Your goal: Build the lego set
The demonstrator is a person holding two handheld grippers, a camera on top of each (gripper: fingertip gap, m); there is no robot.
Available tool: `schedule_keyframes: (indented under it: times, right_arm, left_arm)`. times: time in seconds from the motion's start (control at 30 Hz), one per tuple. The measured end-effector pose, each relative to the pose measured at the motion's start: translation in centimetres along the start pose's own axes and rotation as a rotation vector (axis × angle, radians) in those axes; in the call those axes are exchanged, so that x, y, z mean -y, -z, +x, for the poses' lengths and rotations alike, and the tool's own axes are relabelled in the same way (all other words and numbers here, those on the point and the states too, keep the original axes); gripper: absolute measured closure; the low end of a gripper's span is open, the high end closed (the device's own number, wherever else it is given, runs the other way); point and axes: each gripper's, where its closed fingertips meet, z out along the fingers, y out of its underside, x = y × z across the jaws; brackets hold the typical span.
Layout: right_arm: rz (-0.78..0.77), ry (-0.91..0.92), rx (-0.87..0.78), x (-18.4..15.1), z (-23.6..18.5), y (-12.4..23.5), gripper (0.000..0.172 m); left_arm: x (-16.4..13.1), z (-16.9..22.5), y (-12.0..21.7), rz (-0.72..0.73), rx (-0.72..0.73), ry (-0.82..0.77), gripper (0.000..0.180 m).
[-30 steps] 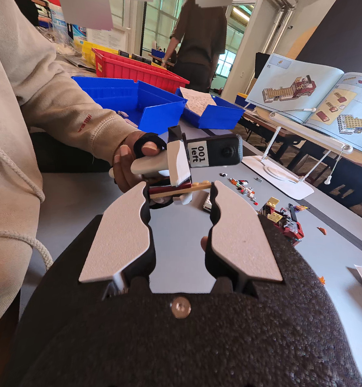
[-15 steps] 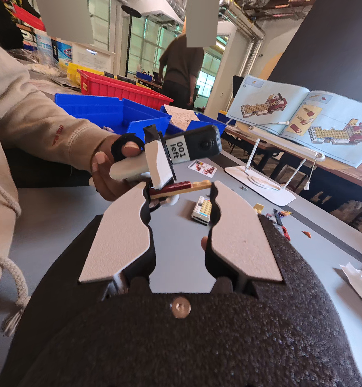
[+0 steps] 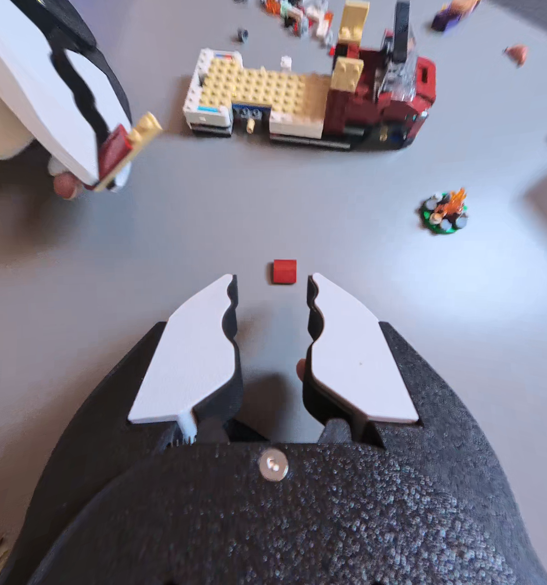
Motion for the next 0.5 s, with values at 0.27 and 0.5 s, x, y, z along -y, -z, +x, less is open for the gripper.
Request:
schedule_keyframes:
  times: [0.27,0.5]
  right_arm:
    - [-0.222,0.073,0.027,-1.1,0.6,-2.2,0.139]
    - [-0.322,0.097,0.081,-0.8,0.6,-2.9,0.148]
  left_arm:
    - [-0.9,-1.0,-0.5,-0.03,0.029,0.005,0.174]
    - [-1.2,-1.2,-0.5,-0.043,0.027,0.008,0.174]
